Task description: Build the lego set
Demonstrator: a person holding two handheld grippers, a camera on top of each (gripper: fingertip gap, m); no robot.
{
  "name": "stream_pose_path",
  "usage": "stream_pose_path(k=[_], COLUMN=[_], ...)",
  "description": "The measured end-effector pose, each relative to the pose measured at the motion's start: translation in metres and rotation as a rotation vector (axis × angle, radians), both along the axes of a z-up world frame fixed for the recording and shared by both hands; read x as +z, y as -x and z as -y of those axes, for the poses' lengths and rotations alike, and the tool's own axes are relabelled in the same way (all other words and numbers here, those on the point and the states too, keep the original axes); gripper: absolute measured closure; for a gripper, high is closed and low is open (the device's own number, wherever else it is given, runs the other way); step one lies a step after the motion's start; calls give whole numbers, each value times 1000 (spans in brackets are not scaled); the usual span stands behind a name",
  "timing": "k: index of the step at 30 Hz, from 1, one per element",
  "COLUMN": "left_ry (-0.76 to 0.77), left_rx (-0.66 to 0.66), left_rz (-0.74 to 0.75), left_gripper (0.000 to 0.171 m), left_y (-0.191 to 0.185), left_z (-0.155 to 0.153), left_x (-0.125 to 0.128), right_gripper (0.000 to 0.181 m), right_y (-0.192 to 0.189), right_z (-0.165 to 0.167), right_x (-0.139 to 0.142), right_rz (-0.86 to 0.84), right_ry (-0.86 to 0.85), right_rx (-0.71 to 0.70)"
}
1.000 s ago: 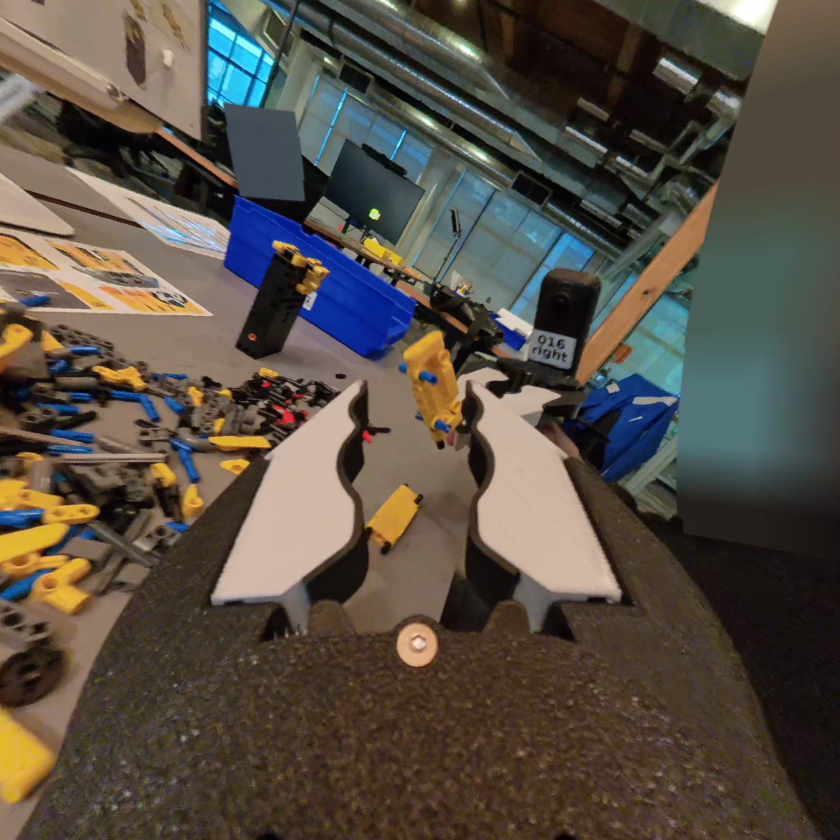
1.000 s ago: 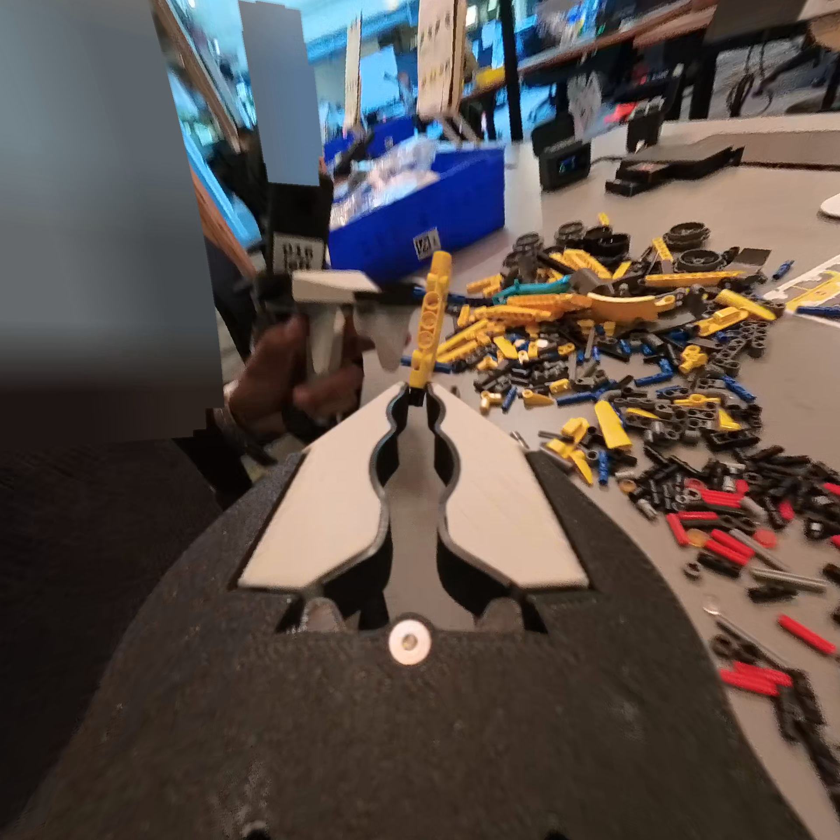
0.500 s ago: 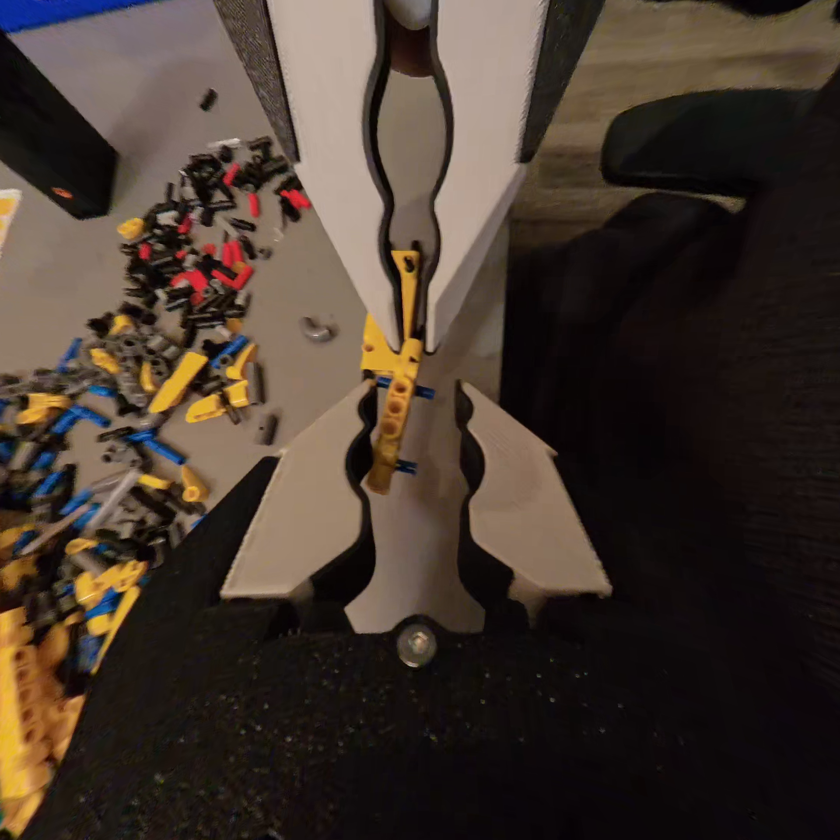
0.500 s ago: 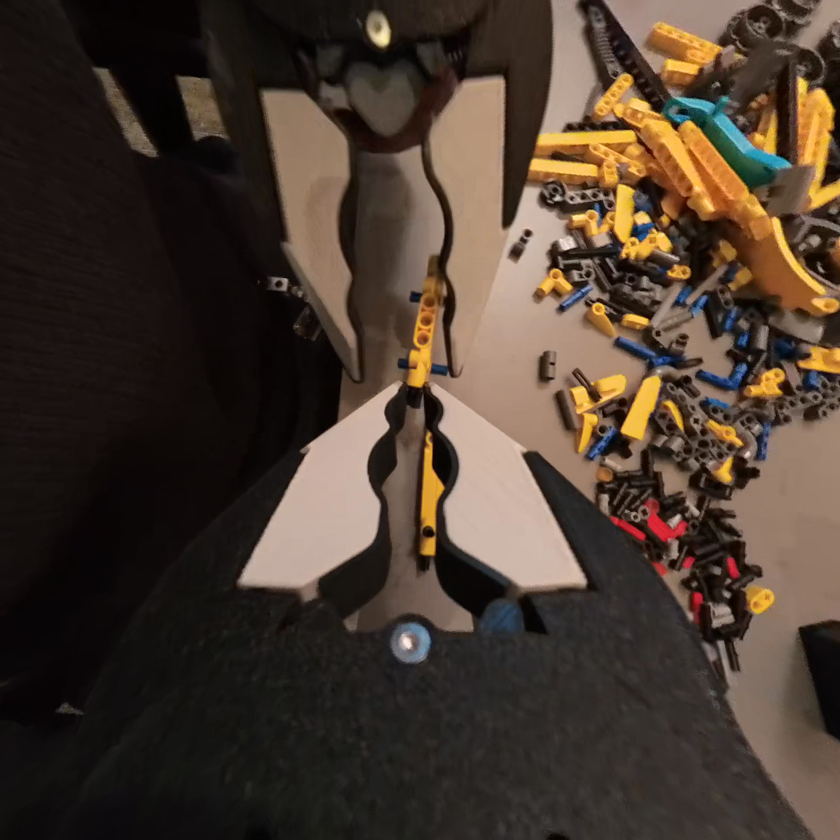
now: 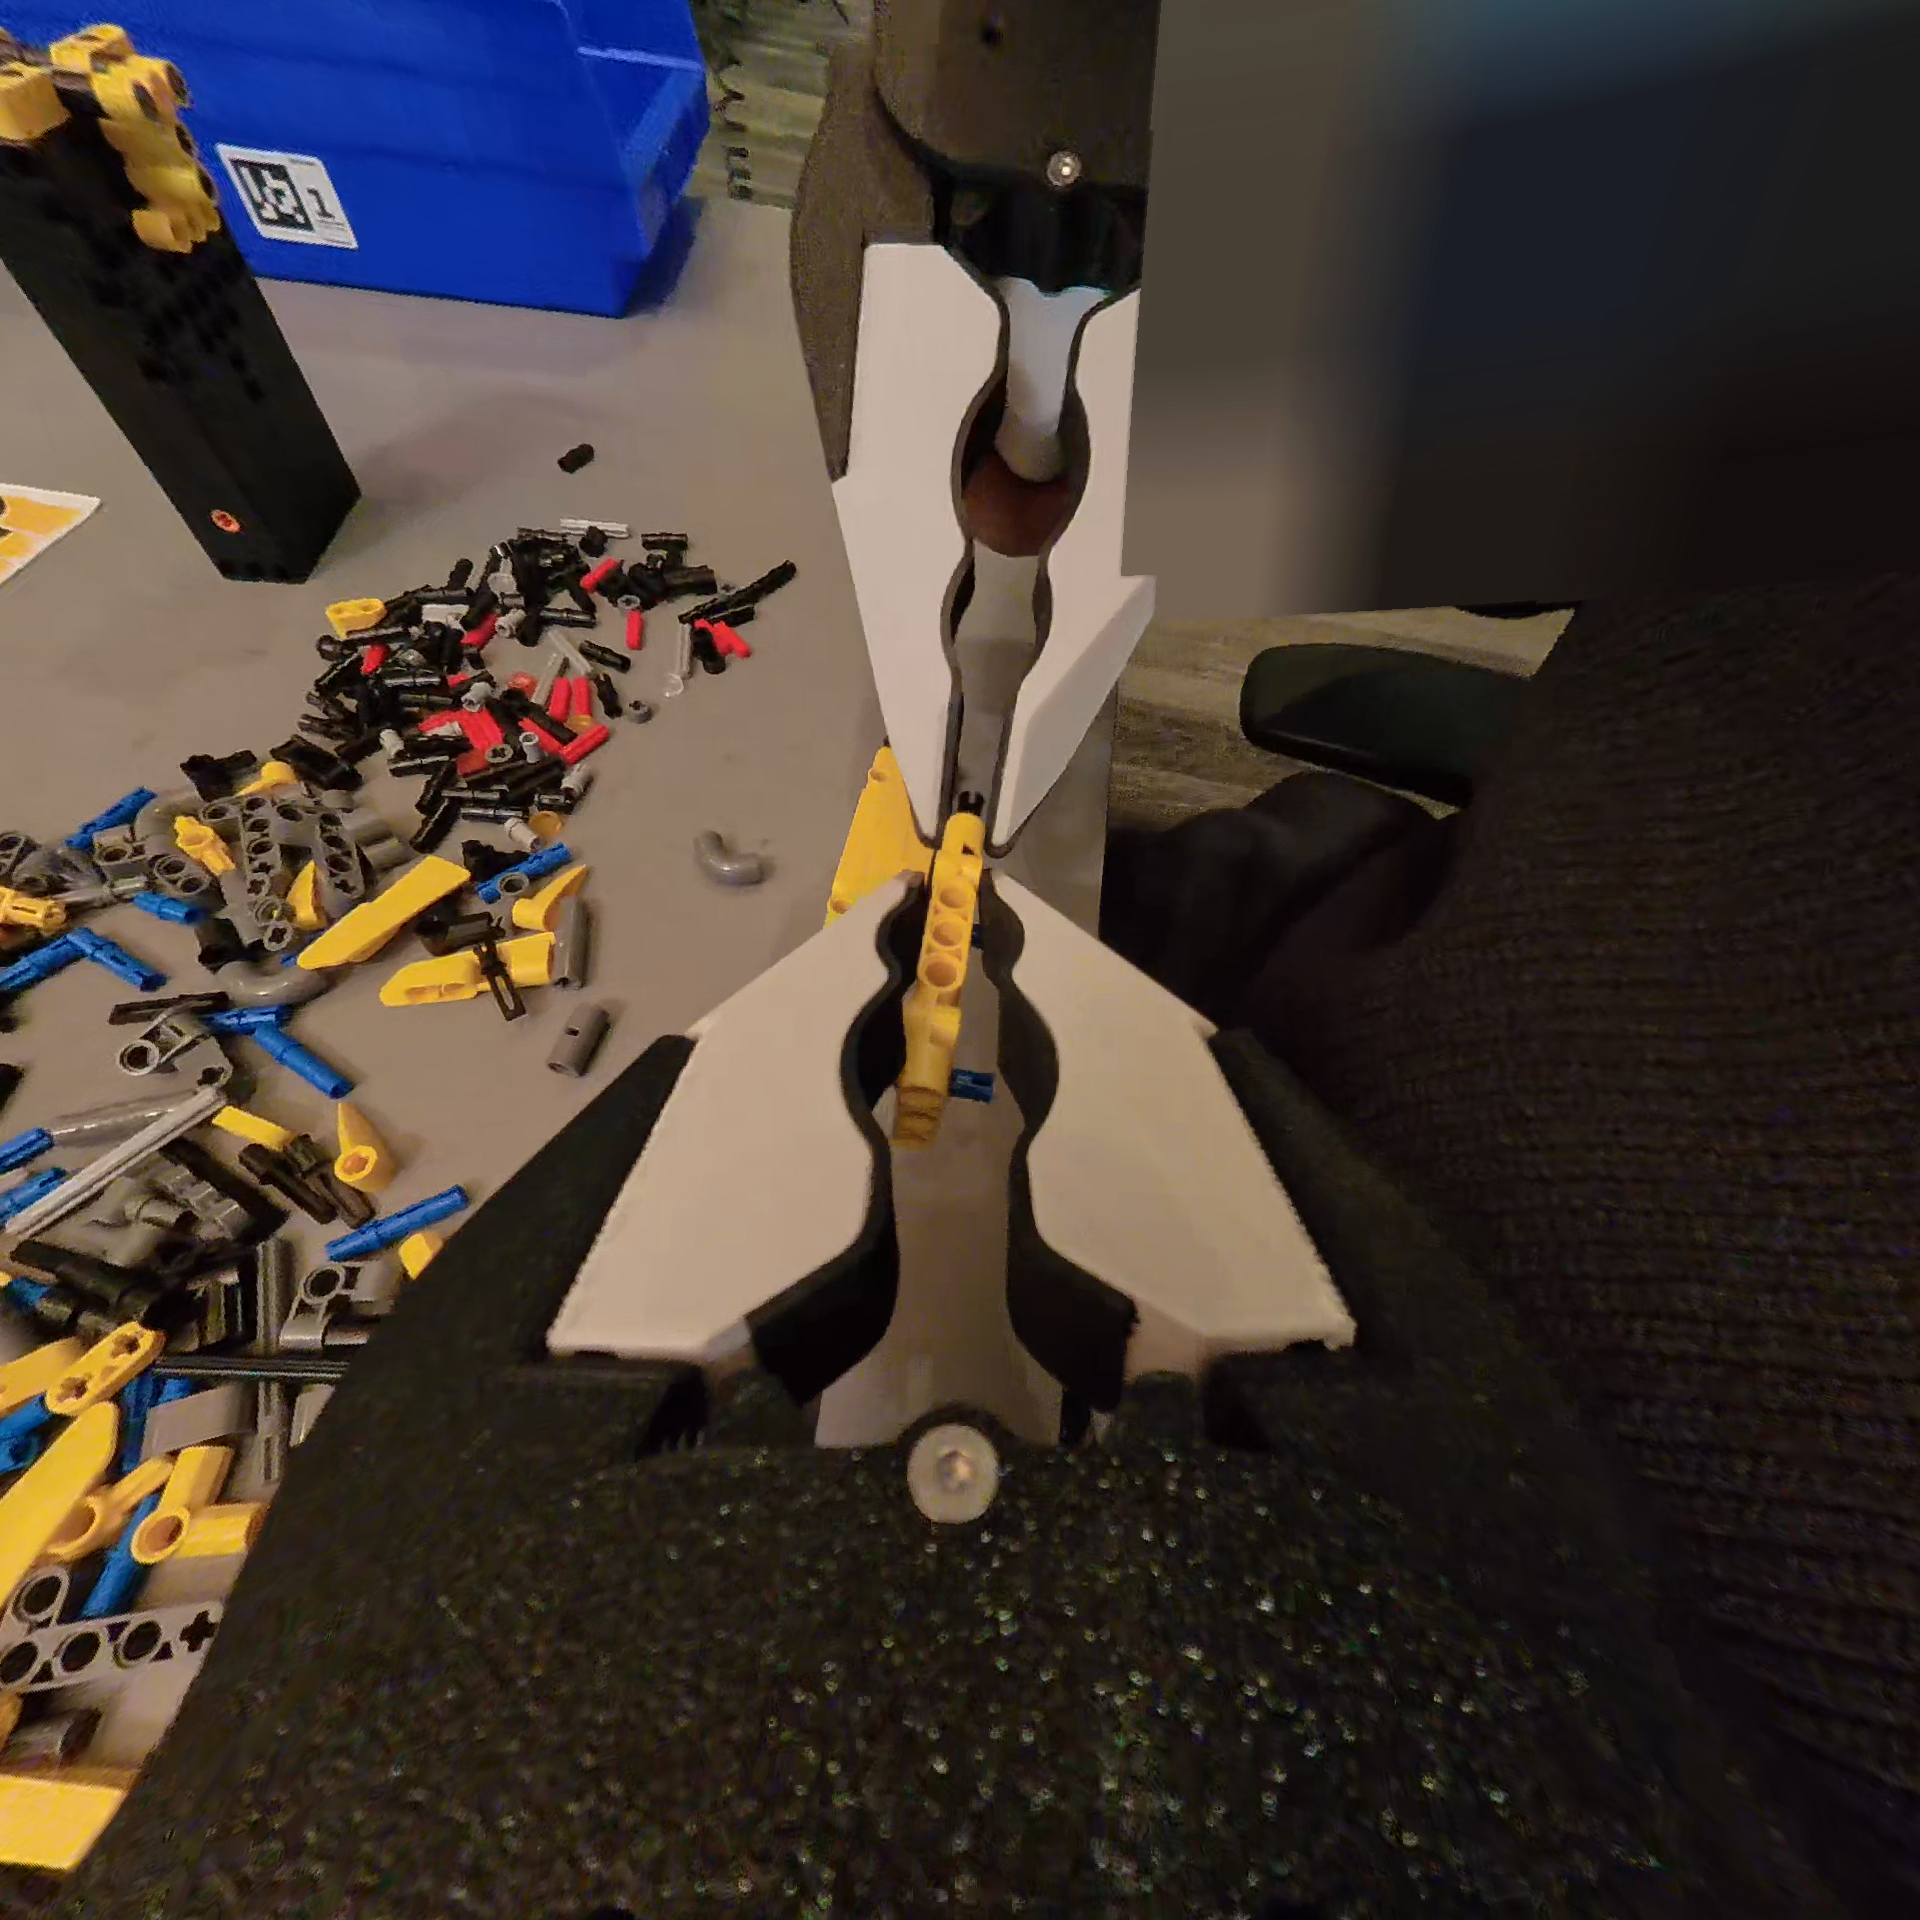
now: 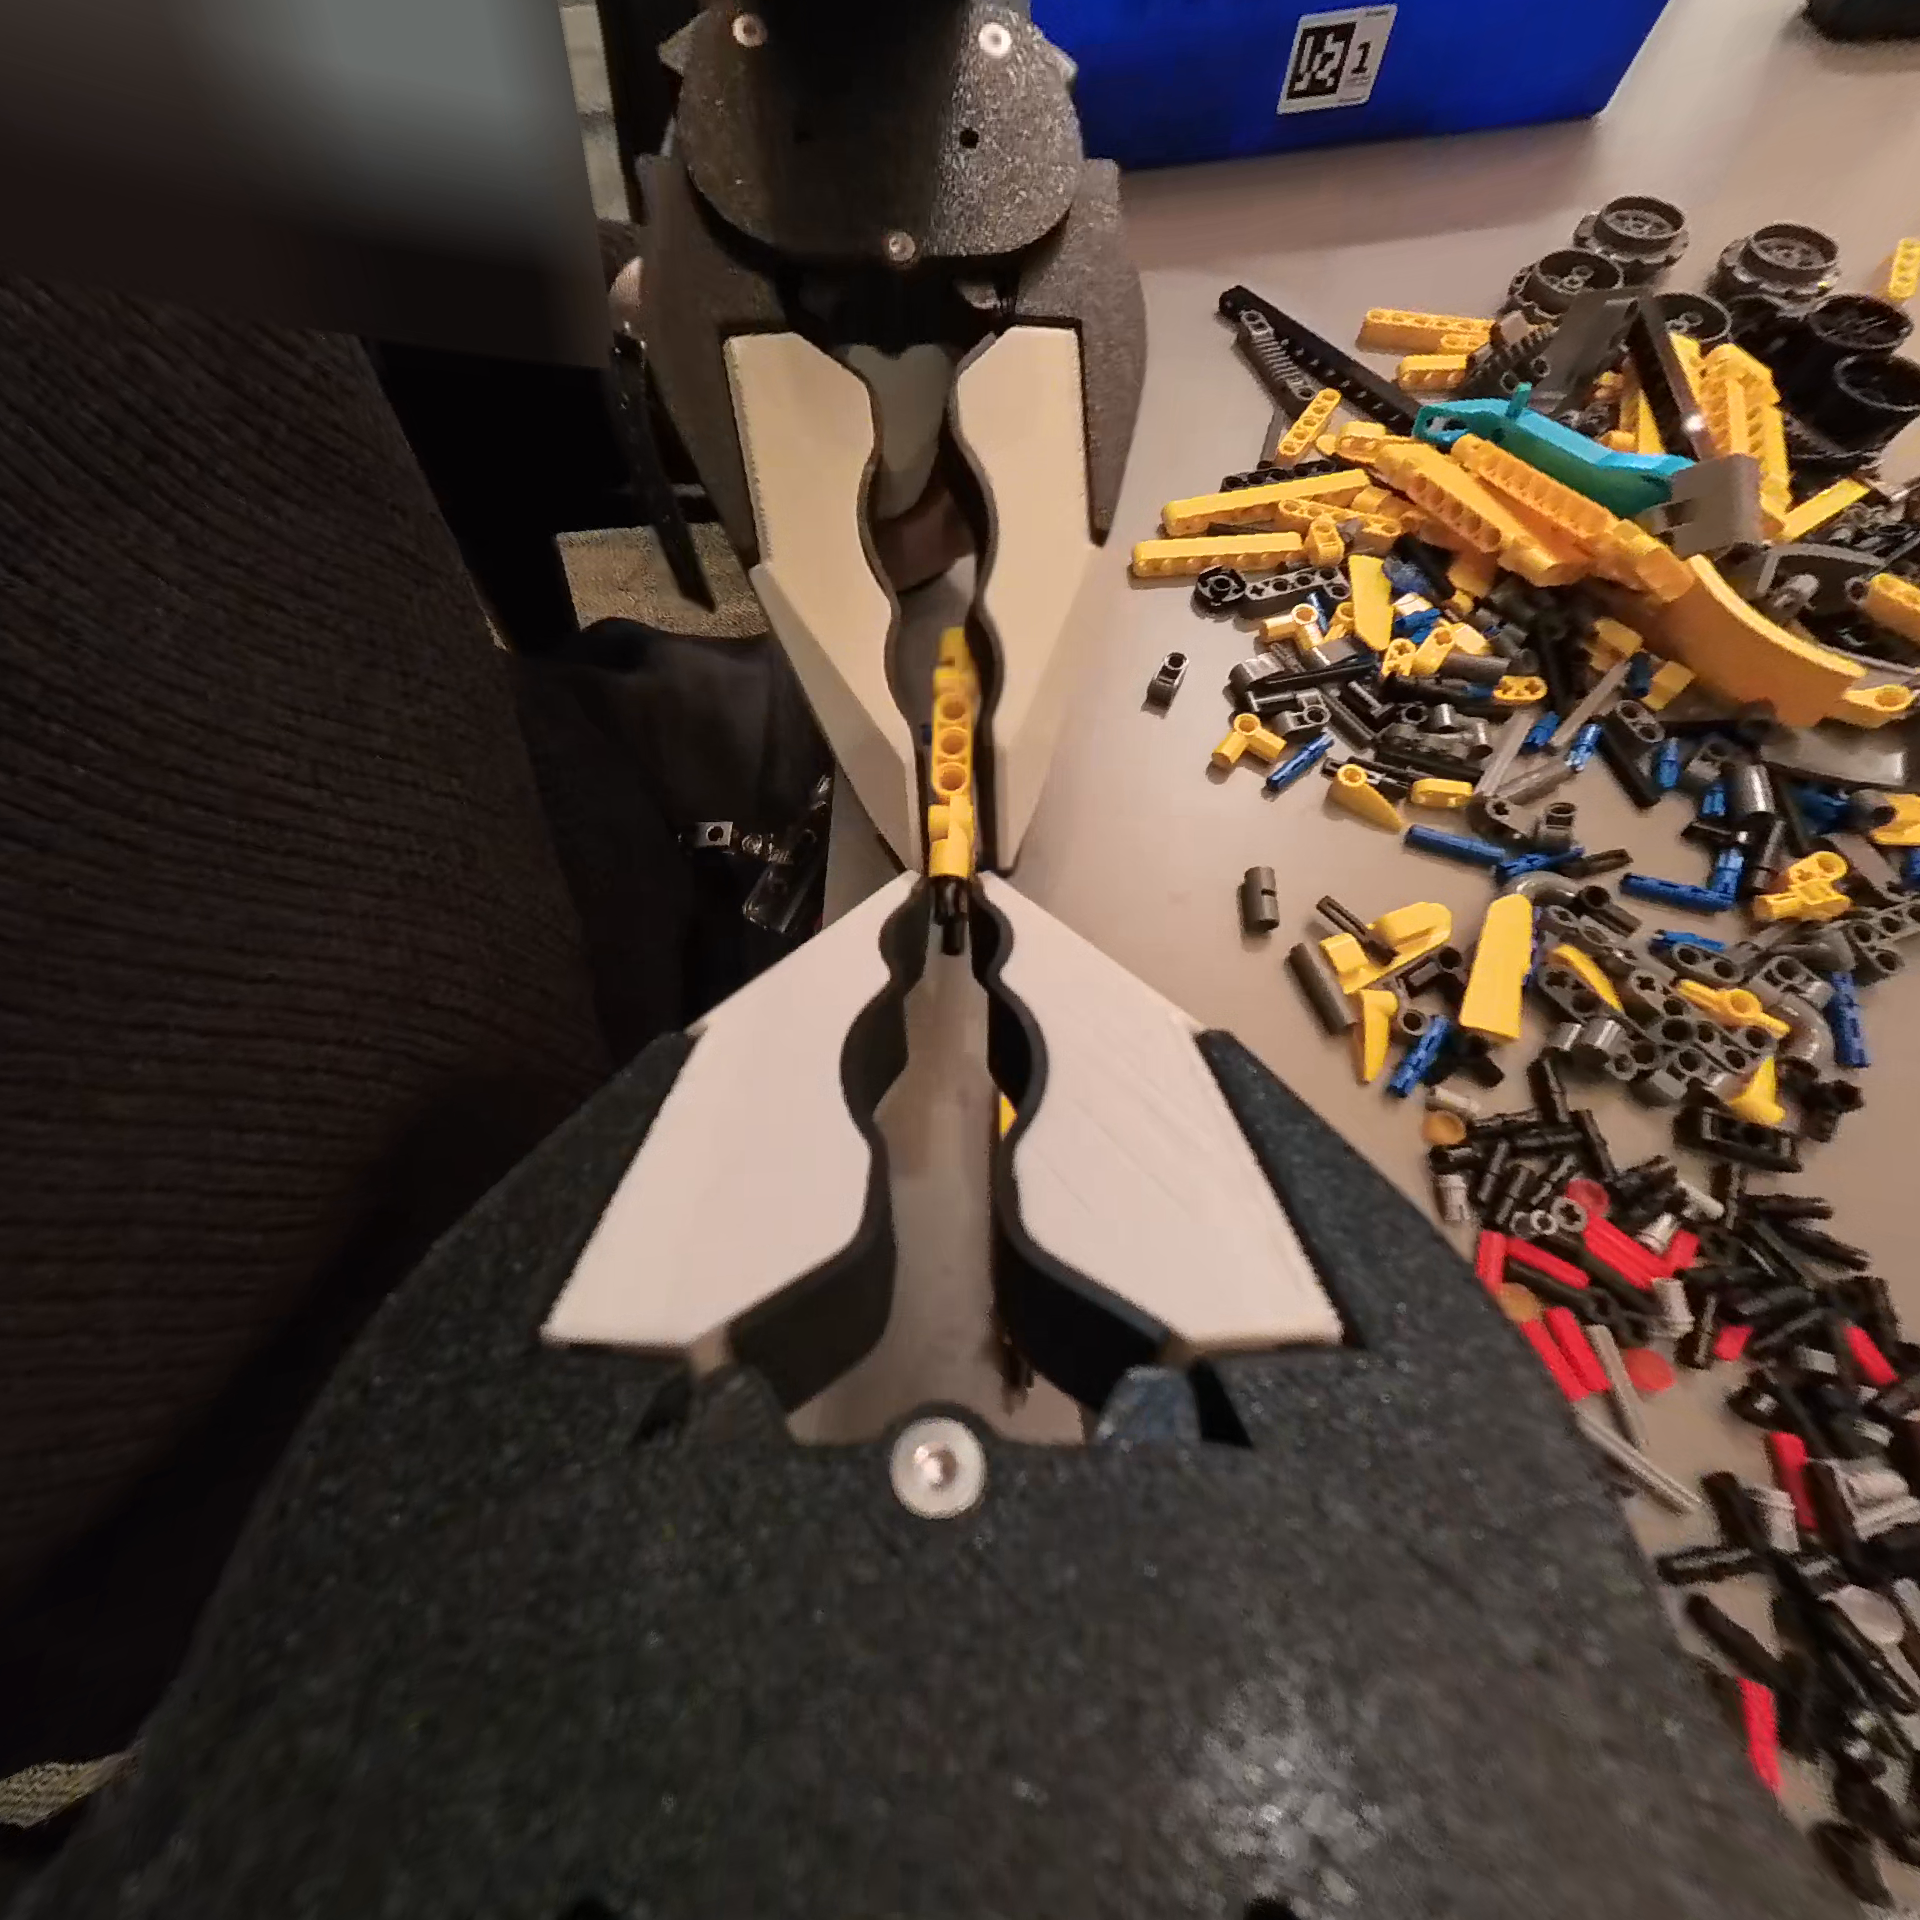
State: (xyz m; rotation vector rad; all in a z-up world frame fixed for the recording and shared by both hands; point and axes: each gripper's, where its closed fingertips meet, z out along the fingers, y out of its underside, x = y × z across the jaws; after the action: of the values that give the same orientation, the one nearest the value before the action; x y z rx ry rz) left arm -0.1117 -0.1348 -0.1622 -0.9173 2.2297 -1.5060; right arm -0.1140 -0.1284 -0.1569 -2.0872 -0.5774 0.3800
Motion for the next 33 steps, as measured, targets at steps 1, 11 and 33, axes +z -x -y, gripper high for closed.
stream_pose_path(k=[1,11,33], left_ry=[0,240,613], left_rx=[-4,-18,-137], left_rz=[2,-22,-191], left_gripper=[164,165,167], left_y=[1,2,16], left_z=[1,-5,8], left_x=[0,24,53], right_gripper=[174,155,180], right_y=[-1,-8,10], right_z=[0,-1,4], right_x=[0,33,58], right_rz=[-8,-302,-557], right_ry=[-2,-364,-405], right_rx=[-7,-152,-65])
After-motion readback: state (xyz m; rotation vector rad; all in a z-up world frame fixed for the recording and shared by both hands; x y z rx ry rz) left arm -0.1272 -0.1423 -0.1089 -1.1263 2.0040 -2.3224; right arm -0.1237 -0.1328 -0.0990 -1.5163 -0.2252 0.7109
